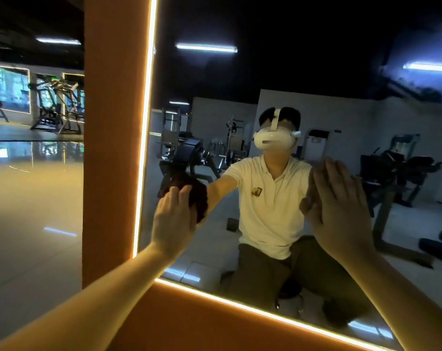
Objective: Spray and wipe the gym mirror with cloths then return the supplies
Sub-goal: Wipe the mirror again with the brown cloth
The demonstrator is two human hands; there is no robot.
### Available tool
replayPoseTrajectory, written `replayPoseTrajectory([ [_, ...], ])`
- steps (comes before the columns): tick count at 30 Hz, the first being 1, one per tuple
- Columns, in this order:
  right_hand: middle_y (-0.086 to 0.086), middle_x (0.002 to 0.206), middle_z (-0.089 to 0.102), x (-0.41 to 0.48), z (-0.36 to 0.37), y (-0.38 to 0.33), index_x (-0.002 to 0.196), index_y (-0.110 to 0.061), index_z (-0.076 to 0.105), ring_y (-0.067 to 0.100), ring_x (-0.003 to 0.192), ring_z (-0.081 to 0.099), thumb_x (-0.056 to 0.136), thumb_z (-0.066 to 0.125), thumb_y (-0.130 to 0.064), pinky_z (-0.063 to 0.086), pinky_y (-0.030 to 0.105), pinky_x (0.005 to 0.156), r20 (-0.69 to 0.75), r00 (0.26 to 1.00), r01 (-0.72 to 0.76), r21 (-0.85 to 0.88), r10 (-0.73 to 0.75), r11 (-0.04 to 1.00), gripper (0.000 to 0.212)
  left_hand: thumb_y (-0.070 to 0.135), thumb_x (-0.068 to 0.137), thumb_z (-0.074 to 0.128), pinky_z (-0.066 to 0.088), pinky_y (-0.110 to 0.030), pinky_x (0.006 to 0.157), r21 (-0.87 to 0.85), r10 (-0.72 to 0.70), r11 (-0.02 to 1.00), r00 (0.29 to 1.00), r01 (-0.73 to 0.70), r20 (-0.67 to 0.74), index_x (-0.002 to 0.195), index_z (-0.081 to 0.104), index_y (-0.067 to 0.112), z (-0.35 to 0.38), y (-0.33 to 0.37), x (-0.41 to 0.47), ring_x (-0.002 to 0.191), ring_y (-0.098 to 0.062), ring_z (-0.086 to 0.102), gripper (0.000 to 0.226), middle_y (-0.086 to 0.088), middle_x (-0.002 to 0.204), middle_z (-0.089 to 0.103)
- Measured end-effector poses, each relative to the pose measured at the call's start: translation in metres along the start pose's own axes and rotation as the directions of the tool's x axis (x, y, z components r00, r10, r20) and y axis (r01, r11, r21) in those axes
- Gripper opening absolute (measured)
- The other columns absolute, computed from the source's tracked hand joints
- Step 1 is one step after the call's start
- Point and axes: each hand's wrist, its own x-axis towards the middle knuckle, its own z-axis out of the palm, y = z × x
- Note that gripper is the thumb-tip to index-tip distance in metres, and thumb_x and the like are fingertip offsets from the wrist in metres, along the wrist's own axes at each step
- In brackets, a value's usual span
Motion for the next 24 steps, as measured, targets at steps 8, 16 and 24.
replayPoseTrajectory([
  [8, 0.013, 0.171, 0.018, -0.069, -0.010, 0.041, 0.157, -0.009, 0.039, 0.030, 0.159, 0.010, 0.098, 0.048, -0.013, 0.024, 0.060, 0.123, 0.133, 0.990, 0.038, 0.047, -0.044, 0.998, 0.060, 0.026, 0.093, 0.069, 0.052, -0.049, 0.095, -0.072, 0.467, 0.884, 0.879, -0.461, 0.099, 0.131, 0.052, 0.014, 0.062, 0.189, -0.027, 0.100, -0.030, 0.064, 0.043, -0.011, 0.119, 0.061],
  [16, 0.015, 0.170, 0.021, -0.100, -0.009, 0.051, 0.152, -0.006, 0.047, 0.033, 0.159, 0.013, 0.096, 0.042, -0.021, 0.025, 0.064, 0.121, 0.123, 0.992, 0.008, 0.120, -0.023, 0.993, 0.059, 0.031, 0.090, 0.078, 0.051, -0.038, 0.073, 0.127, 0.389, 0.905, 0.910, -0.406, 0.142, 0.111, 0.060, 0.014, 0.013, 0.066, -0.048, 0.084, -0.028, 0.062, 0.033, -0.010, 0.101, 0.062],
  [24, 0.014, 0.170, 0.019, -0.123, -0.021, 0.074, 0.153, -0.006, 0.045, 0.030, 0.159, 0.011, 0.098, 0.053, -0.014, 0.023, 0.059, 0.124, 0.175, 0.984, -0.047, 0.115, 0.026, 0.992, 0.056, 0.017, 0.086, 0.081, 0.057, -0.031, 0.074, -0.041, 0.012, 0.999, 0.973, -0.002, 0.233, 0.113, 0.054, 0.008, 0.014, 0.075, -0.097, 0.087, -0.026, 0.070, 0.039, -0.010, 0.109, 0.065],
])
